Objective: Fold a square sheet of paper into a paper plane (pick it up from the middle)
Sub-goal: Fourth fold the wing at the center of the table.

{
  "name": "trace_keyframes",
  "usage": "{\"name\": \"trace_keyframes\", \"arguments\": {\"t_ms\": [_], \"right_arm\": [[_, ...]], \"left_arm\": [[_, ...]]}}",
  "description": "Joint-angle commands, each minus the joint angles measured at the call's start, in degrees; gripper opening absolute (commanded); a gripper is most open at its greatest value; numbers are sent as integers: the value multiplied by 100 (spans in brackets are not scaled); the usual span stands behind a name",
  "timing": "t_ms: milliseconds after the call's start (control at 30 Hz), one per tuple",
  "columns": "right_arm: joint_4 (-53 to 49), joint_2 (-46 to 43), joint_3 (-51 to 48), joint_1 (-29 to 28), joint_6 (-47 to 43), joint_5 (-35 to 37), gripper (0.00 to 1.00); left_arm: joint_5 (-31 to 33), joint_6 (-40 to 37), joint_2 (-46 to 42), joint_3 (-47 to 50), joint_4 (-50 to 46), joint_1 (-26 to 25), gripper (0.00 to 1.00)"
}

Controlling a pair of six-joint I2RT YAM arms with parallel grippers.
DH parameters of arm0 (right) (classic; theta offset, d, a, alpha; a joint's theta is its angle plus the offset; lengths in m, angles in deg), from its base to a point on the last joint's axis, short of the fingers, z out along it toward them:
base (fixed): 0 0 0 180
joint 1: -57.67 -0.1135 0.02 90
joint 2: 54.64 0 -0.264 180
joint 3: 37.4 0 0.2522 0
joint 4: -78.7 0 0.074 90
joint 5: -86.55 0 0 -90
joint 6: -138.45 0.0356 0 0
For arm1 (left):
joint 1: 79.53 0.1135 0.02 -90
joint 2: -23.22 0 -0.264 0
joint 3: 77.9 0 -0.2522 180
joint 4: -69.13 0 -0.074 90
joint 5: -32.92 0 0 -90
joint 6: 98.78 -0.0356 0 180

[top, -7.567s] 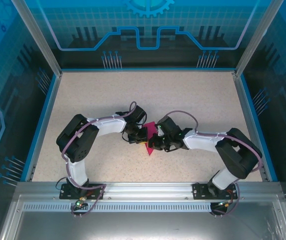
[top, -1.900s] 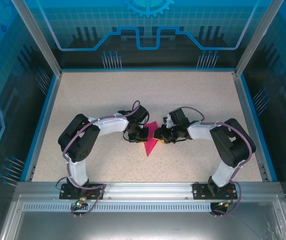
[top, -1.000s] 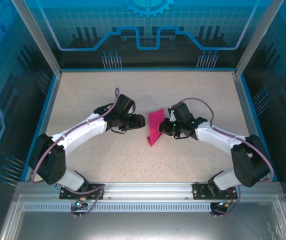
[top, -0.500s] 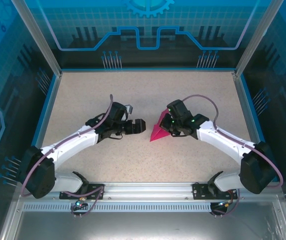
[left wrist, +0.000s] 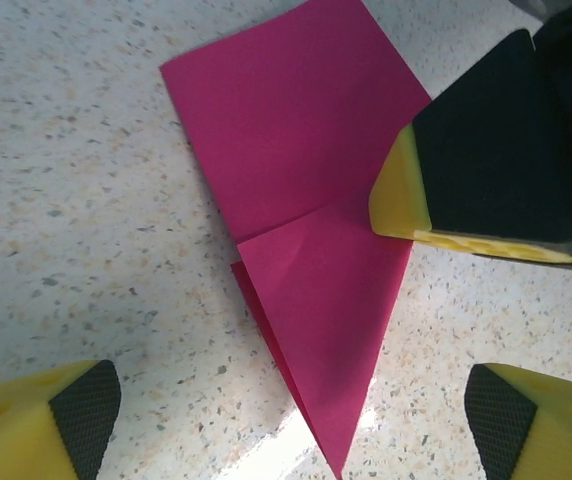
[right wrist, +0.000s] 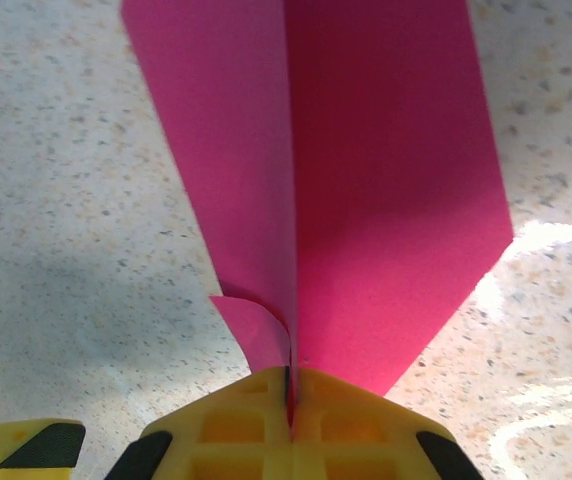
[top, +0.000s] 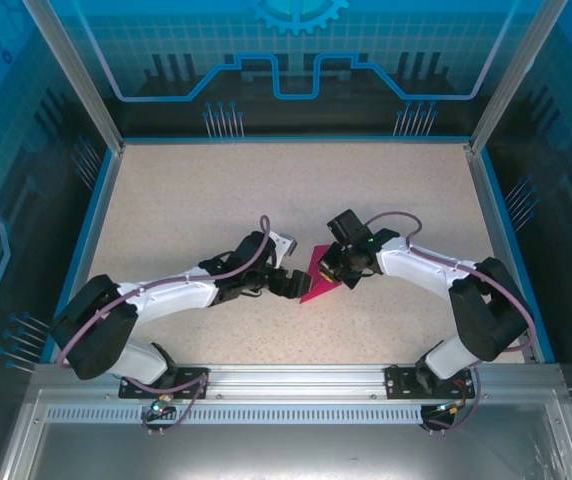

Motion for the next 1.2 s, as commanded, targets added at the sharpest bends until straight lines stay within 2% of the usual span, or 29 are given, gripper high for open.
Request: {"name": "trace_keyframes", "arguments": {"t_ms": [0,167,300,467,667,967,1167], "right_arm": [[-537,183,53,134,306,-349,0],[-697,404,207,241,383,-677,0],[-814,574,384,304,384,-865,0],[-963,705,599,324,388,-980,0],[-1147,821,821,339,333,-1003,0],[-1130,919,906,333,277,-1125,17],[-1134,840,843,407,238,-1124,24]], "left_arm": [[140,-483,189,118,505,-169,93],[152,-850,370,414,1229,-317,90],[-143,-1168,438,710,1860,-341,85],[-423,-1543,602,639,1843,-378,76],[-460,-1791,844,455,1711,-455,62],[-48,-1833,959,441,1787,-463,34],[118,-1919,1007,523,1813,-463,23]]}}
